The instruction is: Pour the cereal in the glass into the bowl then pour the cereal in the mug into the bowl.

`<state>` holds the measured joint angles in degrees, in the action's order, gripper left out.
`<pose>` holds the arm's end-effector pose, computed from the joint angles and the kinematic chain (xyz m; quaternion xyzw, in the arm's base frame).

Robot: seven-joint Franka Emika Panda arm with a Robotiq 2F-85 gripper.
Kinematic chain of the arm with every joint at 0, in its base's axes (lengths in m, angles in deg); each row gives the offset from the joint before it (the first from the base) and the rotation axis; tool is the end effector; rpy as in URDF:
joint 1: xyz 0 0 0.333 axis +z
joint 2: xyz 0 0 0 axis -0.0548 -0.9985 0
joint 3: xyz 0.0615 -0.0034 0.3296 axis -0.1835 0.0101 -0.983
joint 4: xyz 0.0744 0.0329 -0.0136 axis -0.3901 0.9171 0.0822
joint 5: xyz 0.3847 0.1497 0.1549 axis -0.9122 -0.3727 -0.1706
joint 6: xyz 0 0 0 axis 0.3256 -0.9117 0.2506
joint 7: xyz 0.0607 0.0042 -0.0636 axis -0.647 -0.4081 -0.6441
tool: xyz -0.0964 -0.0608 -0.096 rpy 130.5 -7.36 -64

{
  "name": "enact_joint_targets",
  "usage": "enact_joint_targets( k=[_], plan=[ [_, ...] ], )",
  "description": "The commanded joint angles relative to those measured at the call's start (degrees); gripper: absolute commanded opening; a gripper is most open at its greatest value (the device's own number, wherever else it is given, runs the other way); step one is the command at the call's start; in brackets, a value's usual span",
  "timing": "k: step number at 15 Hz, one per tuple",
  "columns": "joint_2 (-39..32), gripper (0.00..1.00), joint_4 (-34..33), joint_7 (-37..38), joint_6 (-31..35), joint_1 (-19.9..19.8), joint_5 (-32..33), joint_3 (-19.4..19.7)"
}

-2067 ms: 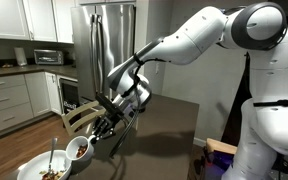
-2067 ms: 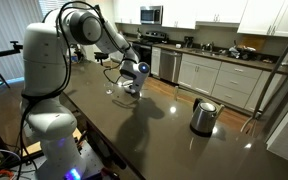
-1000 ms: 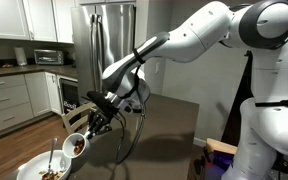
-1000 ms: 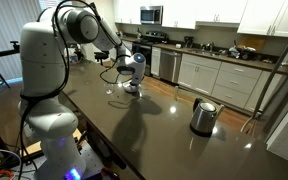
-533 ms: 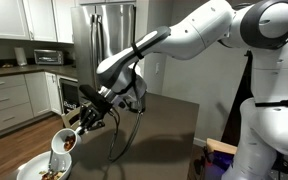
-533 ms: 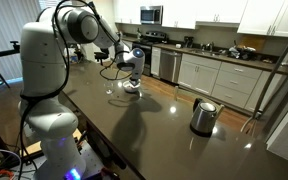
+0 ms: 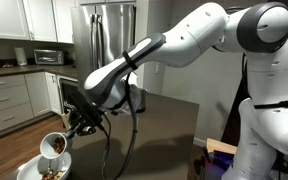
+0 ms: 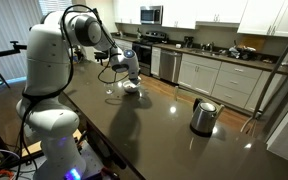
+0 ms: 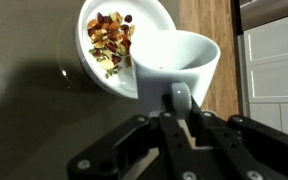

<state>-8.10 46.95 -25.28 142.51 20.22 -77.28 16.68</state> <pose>0.6358 0.2514 0.2808 -0.6854 0.6359 -0.0585 0.3499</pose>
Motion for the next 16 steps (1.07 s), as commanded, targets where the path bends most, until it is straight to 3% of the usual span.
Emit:
enact_joint_targets(
  k=[1, 7, 12, 13, 16],
  plan=[
    [-1.86, 0.08, -1.91, -4.81, 6.40, 0.06, -1.75, -2.79],
    [-4.06, 0.08, -2.51, -9.48, 18.45, -1.76, 0.28, -9.09],
    [-6.52, 0.08, -1.90, -8.69, 27.19, -3.40, 6.58, -12.54],
    [-5.20, 0.08, -2.79, -8.24, 24.20, 1.45, 7.68, -5.55],
    [-5.61, 0.08, -3.59, -7.78, 23.99, 5.39, 11.29, 0.56]
  ],
)
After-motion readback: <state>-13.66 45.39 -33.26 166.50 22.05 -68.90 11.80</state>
